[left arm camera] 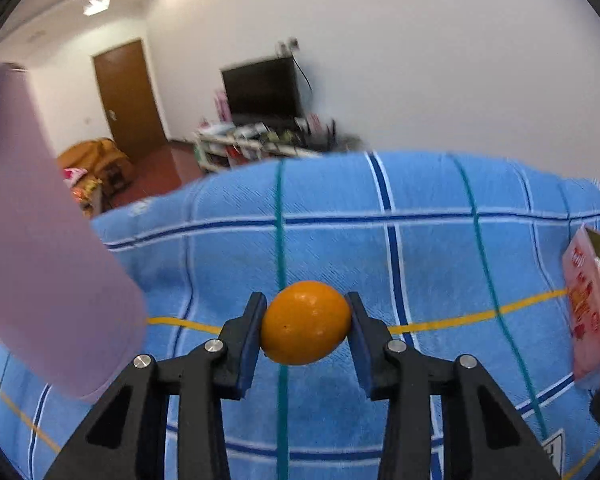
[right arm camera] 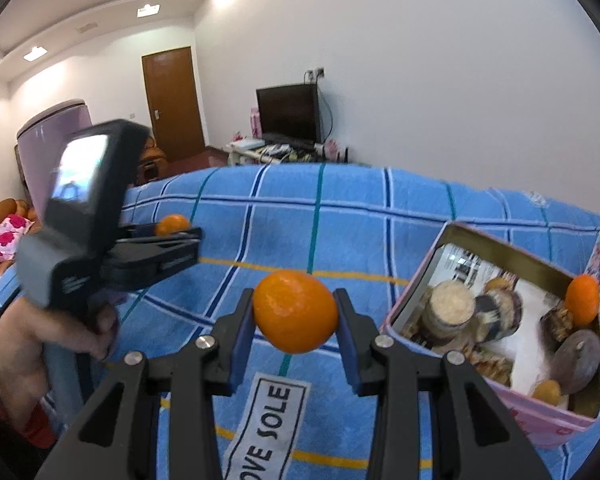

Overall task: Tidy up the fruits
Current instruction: 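Carry both held oranges toward the pink tin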

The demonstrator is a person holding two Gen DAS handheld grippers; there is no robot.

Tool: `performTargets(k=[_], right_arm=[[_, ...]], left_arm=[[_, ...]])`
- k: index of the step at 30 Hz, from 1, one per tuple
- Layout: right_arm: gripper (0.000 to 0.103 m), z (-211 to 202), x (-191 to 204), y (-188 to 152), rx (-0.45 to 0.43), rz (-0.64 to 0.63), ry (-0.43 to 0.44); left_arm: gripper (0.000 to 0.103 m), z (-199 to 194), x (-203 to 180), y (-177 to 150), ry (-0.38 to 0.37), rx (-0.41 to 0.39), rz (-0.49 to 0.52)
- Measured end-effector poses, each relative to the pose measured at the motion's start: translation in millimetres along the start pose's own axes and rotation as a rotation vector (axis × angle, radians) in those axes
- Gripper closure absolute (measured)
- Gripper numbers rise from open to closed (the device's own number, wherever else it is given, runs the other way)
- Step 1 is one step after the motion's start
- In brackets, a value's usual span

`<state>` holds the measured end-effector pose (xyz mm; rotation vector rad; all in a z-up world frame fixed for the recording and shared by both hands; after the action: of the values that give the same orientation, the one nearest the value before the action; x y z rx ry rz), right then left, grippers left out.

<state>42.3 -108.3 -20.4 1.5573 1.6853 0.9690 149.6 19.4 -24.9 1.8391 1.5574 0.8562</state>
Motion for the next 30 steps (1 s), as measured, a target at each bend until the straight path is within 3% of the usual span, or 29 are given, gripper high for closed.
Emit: performTargets(k=[4, 11, 19, 30], right_arm=[[0.062, -6.6, -3.1, 2.8, -0.045, -0.011, -0.037], [0.062, -18.6, -5.9, 6.5, -0.117, -0.016, -0.073], [0.062, -23.9, -7.7, 7.2, -0.133, -0.022, -0.117], [0.062, -45.5, -8.9, -6.8, -0.133, -0.037, -0.119]], left_arm=[[0.061, -29.4, 4.1, -10.6, 0.032, -0.068, -0.05], [0.061, -62.9, 5.3, -29.8, -0.006, -0.114, -0.118], [0.061, -91.1, -2.3, -36.4, 0.05, -0.17, -0.116], [0.061, -115.3, -4.4, -50.6, 0.06, -0.202, -0.135]])
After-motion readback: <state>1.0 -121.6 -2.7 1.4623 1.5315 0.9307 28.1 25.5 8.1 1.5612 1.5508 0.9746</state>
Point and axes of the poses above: each gripper's, at about its wrist camera, not at the fingertips, and z roughly the way its jaws point, x to its left, y to its top, the point moved 4 cm from there along z, roughly the way its jaws point
